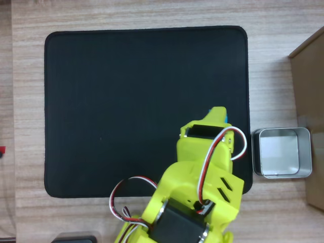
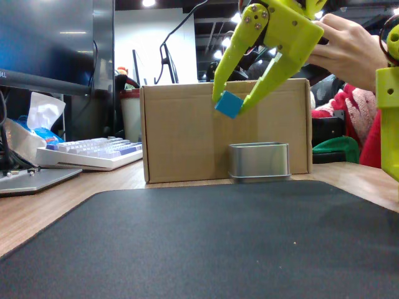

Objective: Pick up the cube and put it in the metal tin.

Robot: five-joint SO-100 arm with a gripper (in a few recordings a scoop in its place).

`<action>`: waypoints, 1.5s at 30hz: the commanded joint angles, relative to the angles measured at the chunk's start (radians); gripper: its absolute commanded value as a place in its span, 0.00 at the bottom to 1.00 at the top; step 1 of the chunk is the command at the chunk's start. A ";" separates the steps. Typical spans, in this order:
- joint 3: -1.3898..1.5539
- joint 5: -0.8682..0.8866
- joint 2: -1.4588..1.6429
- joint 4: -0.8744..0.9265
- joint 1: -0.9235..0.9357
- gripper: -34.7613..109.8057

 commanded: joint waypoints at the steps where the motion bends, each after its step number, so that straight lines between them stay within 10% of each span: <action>1: -0.021 0.021 0.003 -0.012 0.060 0.24; 18: -0.137 0.357 -0.411 -0.310 0.471 0.24; 45: -0.026 0.391 -0.295 -0.422 0.405 0.35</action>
